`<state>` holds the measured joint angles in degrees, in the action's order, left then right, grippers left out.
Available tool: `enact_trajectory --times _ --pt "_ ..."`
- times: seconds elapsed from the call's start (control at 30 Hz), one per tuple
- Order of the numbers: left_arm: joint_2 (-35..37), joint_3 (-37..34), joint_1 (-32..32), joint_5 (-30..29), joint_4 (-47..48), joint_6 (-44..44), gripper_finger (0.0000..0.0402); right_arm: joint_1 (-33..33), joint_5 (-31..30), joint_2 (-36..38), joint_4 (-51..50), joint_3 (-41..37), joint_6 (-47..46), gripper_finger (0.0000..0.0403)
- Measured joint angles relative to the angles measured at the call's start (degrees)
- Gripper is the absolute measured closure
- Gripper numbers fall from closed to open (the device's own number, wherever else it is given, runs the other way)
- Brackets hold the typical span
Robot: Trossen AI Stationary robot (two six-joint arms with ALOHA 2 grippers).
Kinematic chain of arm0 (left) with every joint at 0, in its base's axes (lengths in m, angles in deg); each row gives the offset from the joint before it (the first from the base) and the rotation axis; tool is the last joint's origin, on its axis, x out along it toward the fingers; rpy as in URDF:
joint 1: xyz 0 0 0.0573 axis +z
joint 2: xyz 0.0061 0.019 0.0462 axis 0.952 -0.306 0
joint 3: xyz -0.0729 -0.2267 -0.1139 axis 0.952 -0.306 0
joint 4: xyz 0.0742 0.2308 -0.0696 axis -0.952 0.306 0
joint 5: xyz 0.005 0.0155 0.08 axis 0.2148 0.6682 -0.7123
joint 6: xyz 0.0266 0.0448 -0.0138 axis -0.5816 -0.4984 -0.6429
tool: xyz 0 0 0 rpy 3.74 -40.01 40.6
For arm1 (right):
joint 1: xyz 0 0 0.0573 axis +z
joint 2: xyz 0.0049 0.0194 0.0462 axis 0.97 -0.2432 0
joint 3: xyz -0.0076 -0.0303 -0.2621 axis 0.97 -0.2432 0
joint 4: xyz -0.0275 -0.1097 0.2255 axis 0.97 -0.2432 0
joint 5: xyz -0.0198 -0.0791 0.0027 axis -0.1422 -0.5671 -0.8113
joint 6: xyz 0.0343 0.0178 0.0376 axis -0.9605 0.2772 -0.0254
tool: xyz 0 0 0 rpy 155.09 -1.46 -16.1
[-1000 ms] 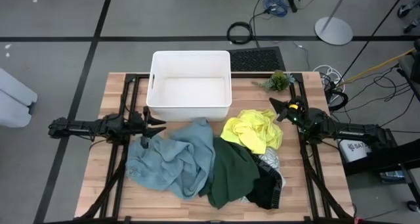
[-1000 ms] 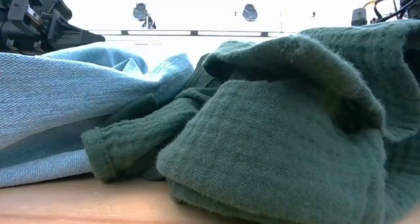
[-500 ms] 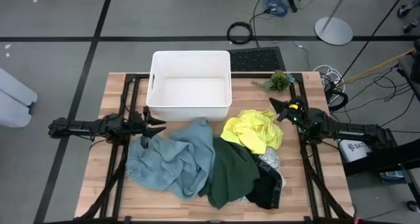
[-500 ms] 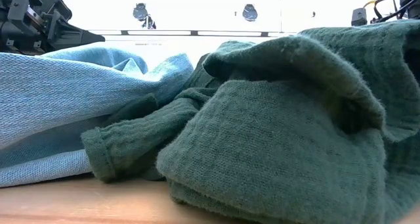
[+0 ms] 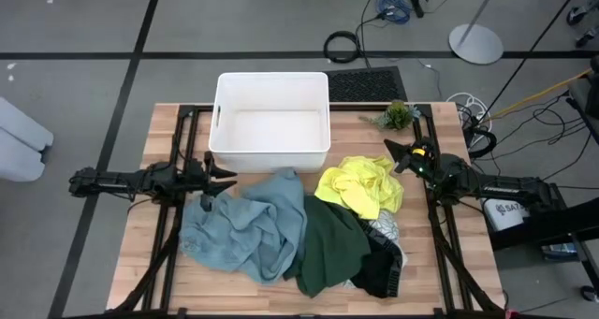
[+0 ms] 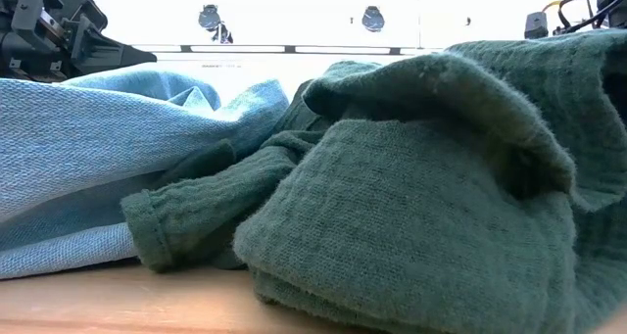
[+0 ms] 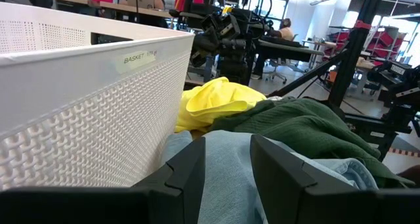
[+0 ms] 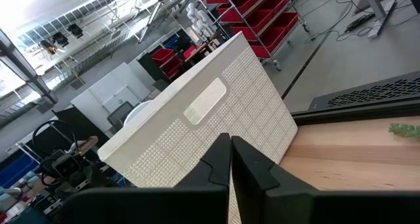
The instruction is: Fold laundry
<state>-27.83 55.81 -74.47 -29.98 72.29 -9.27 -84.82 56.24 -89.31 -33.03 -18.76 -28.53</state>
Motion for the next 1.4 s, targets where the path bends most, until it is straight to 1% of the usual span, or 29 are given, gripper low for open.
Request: enact_trajectory --times 1.1,1.27,1.4 --pt "-0.02 -0.02 0.01 0.0 -0.19 0.26 0.0272 0.01 0.0 -0.01 0.01 0.01 0.0 0.0403" --pt "-0.02 -0.02 0.0 -0.38 -0.45 10.04 0.0272 0.01 0.0 0.0 0.0 -0.01 0.0 0.0403" --pt "-0.02 0.0 0.02 -4.42 -2.69 10.68 0.0272 -0.01 0.0 -0.01 0.01 -0.01 -0.01 0.0403"
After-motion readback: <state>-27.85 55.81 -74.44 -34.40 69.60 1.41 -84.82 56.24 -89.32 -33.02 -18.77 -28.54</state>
